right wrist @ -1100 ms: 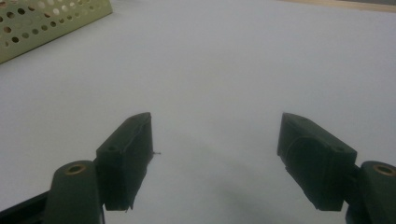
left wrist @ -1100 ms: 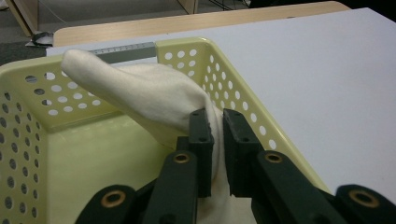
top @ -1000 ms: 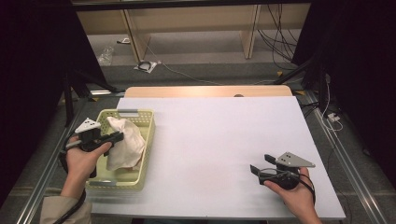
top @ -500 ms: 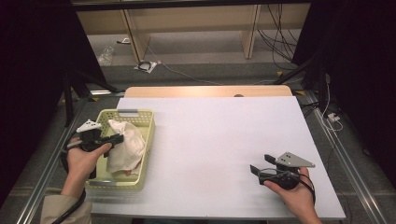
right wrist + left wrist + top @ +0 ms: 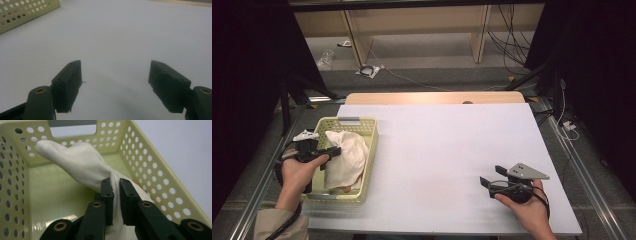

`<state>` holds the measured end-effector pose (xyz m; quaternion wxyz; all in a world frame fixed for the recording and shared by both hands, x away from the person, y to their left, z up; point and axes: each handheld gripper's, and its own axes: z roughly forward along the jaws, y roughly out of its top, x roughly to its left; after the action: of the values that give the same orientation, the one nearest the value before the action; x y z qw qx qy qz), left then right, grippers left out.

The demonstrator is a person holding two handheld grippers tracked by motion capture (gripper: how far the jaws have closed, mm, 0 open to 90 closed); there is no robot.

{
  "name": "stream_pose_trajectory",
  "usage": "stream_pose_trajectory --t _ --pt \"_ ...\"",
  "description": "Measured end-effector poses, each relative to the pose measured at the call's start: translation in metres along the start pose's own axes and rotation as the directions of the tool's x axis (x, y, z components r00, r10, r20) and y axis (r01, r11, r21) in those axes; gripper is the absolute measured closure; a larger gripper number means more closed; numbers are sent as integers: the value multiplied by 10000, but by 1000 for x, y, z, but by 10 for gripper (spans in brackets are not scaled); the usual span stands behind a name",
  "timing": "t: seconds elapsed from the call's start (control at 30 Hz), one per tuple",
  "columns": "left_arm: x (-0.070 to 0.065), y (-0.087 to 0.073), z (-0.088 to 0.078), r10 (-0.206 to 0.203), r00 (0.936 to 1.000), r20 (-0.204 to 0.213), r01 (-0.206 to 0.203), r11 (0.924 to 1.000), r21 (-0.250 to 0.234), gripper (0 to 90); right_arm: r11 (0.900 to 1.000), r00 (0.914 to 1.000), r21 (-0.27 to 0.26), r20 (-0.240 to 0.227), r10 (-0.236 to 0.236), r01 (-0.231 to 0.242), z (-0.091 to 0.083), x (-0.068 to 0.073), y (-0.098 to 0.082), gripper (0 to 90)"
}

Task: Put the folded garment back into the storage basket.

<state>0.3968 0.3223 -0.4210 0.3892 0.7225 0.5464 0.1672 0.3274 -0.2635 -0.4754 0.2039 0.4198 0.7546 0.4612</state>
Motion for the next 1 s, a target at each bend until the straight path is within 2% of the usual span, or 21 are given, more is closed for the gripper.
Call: stream_pose_trajectory --t 0.43,1.0 --pt "11 -6 5 -330 9990 -288 339 9989 319 813 10000 10000 -83 -6 27 -27 0 0 0 277" --pt "17 -8 9 -333 9976 -605 364 9980 514 813 9999 10000 -124 -30 33 -33 0 0 0 278"
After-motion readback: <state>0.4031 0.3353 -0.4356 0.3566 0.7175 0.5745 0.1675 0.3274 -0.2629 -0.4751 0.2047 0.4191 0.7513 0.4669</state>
